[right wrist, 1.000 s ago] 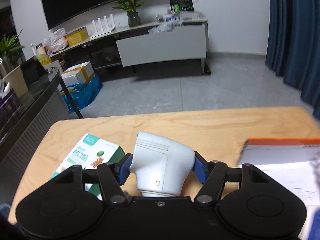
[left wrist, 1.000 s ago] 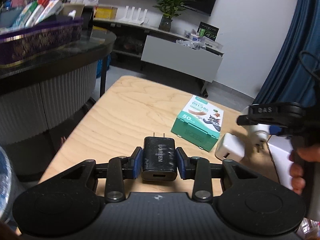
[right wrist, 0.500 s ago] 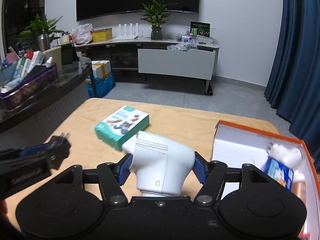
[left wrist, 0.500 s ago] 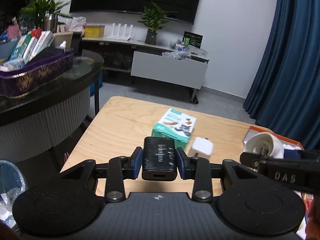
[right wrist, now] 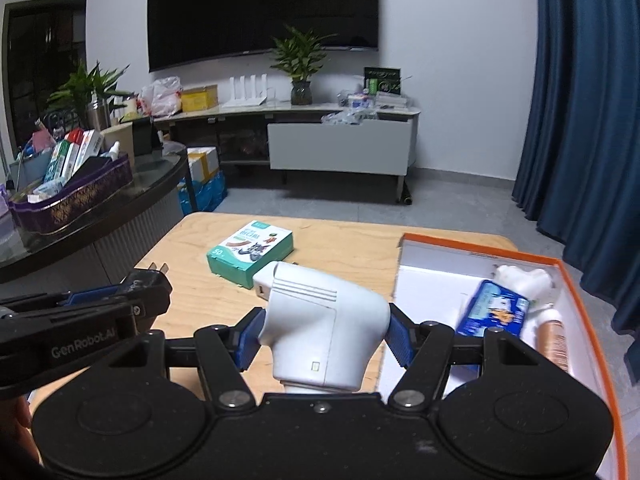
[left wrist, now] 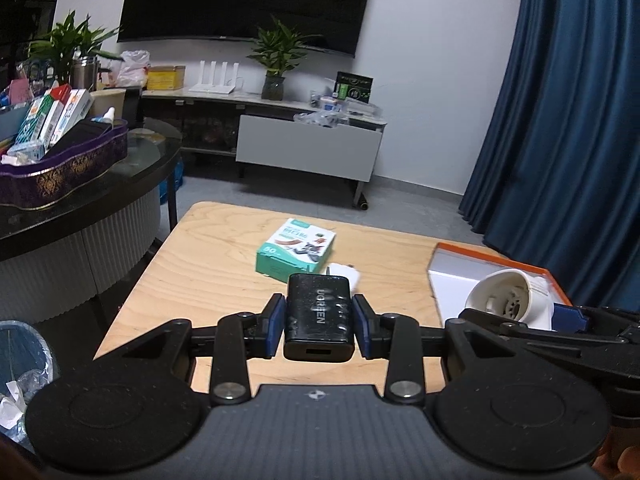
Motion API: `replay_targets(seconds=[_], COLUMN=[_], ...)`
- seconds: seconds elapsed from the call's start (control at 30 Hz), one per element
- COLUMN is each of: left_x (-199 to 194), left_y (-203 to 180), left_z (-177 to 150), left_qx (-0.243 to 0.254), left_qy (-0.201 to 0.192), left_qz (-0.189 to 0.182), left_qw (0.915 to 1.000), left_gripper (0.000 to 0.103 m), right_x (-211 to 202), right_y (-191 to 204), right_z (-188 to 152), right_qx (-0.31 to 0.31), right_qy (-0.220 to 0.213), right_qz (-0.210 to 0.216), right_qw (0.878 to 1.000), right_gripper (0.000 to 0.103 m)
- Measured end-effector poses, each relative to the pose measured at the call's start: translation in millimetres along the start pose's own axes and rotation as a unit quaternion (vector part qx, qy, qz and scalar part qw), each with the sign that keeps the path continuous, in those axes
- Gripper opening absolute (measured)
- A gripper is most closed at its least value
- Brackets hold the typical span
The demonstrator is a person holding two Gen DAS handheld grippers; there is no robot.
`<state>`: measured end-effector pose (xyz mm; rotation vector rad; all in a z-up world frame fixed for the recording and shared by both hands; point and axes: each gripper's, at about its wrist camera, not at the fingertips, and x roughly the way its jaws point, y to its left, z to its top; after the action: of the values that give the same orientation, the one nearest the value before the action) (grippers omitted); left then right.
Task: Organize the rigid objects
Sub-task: 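Carry the black charger and white plug device with both grippers toward the white box, then lower the black charger and white plug device into the white box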
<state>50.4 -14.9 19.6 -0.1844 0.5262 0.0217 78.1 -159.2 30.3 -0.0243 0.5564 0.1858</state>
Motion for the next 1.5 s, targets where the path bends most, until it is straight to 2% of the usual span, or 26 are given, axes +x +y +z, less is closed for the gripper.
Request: replay_targets(seconds=[0.47, 1.1, 1.5], left_x=[-20.9, -24.7, -22.2], left_y=[-28.0, -72.4, -103.5], left_z=[-5.6, -24.0, -29.8], left_qx=[0.019, 0.054, 0.082], left_qy=[-0.011, 0.006, 0.013], left_qz=[-0.024, -0.074, -0.111], left_qw=[0.9995, 0.9958, 0.9904], left_gripper=[0.036, 0.036, 0.036], right_x=[-39.2, -69.4, -81.2], right_y=[-28.6, -75.3, -101.2], right_z=[-13.5, -39.4, -46.4], right_qx=[0.025, 0.065, 0.086], right_qy=[-0.019, -0.023, -0.028], right_qz=[-0.019, -0.055, -0.08], right_qw=[0.999, 0.996, 0.993], right_gripper=[0.076, 0.076, 0.076])
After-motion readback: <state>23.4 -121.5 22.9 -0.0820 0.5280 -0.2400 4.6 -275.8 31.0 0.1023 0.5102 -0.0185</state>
